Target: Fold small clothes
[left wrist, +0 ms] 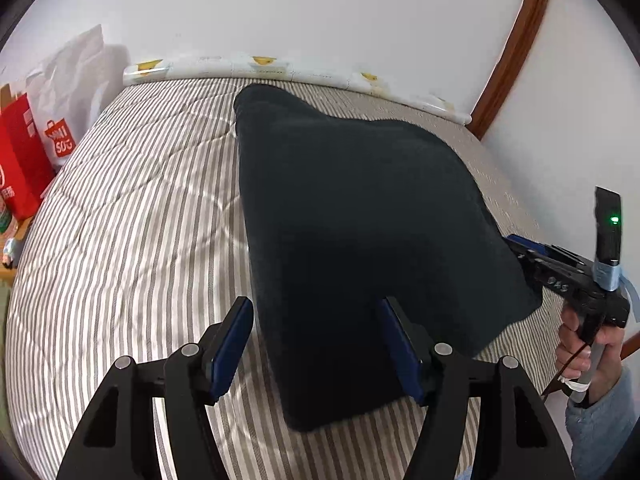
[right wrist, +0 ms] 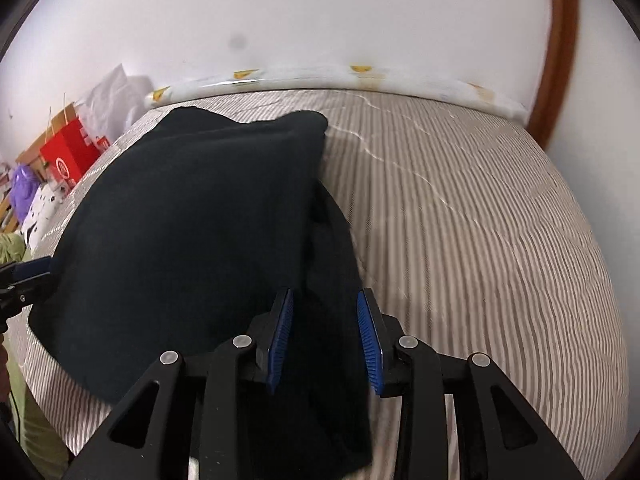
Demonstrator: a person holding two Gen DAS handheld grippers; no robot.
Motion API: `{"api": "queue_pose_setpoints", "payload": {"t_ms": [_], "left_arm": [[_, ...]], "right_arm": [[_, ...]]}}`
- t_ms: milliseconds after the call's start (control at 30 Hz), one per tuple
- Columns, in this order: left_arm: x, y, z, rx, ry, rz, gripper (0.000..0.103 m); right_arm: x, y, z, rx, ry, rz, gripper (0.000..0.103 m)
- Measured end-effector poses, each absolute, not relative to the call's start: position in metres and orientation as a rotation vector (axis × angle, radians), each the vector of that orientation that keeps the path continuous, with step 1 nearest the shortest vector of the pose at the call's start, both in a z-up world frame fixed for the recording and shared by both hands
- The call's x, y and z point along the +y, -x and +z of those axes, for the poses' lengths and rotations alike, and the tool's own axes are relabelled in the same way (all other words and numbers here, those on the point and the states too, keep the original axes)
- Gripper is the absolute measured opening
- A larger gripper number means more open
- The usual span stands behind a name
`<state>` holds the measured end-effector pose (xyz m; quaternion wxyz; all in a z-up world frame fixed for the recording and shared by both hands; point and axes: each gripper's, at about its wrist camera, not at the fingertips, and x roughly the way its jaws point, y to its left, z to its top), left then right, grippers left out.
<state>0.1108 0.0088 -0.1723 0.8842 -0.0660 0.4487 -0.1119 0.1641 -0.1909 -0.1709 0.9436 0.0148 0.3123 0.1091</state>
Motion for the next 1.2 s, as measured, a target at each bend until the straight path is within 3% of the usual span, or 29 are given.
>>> {"api": "queue_pose_setpoints", "payload": {"t_ms": [433, 900, 1200], "left_arm": [[0.009, -0.113, -0.161, 0.902, 0.131, -0.200, 0.064], [0.021, -0.217, -0.149, 0.878, 0.117, -0.171, 0.064], [0.027, -0.268, -0.177, 0.888, 0.115, -0.162, 0.067]], "right_arm": [[-0.211, -0.129, -0.141, 0.560, -0.089, 0.237, 0.033], [-0.165, -0.228, -0.075, 0.534, -0.057, 0.318, 0.034], [-0.133, -0.296, -0.118, 0.655, -0.051, 0.333, 0.036]]}}
